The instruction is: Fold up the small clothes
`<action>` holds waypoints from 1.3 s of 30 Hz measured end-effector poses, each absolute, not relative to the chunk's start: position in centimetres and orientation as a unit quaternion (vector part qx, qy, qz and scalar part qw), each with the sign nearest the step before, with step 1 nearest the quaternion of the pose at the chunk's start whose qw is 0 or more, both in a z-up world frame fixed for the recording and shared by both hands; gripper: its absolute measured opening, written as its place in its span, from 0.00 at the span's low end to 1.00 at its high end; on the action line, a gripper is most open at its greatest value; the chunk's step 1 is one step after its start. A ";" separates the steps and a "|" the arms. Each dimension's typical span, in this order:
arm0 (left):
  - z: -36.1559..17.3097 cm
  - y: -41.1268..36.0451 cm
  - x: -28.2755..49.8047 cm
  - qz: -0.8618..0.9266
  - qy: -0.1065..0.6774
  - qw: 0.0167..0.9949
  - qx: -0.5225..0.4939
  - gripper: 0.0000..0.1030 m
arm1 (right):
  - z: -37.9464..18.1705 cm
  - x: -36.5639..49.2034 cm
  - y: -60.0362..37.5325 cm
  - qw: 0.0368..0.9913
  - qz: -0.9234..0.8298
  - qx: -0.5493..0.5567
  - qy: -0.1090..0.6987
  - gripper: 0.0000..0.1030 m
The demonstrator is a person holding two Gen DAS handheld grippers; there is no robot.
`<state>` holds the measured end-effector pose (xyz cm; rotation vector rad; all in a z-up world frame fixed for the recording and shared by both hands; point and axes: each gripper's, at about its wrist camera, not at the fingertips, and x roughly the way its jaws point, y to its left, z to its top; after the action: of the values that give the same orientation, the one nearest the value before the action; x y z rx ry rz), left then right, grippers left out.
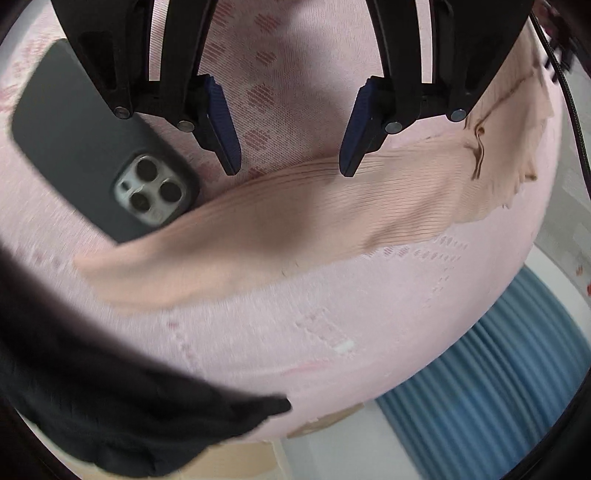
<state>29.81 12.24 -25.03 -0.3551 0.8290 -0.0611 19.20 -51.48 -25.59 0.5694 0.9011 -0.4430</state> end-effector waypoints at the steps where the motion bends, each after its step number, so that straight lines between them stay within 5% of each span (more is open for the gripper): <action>1: -25.0 12.3 29.8 -0.024 0.400 0.901 -0.165 0.72 | -25.9 19.4 -51.8 0.838 -0.213 0.274 0.422 0.54; 7: -25.0 12.9 30.1 0.002 0.405 0.904 -0.139 0.72 | -26.1 21.2 -53.2 0.841 -0.231 0.278 0.402 0.51; 18: -23.9 13.3 29.3 0.018 0.403 0.909 -0.106 0.72 | -24.4 22.0 -58.4 0.836 -0.286 0.271 0.382 0.06; 29: -20.6 16.6 26.2 0.036 0.394 0.910 -0.128 0.72 | -12.9 27.2 -46.8 0.909 -0.226 0.102 0.335 0.05; 39: -18.9 20.7 23.8 0.050 0.380 0.913 -0.137 0.72 | -7.9 32.9 -29.7 0.944 -0.067 0.062 0.316 0.05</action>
<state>23.77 20.71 -18.91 -0.2832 0.7837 0.1023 32.86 -29.67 -7.86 0.1260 0.6449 -0.1371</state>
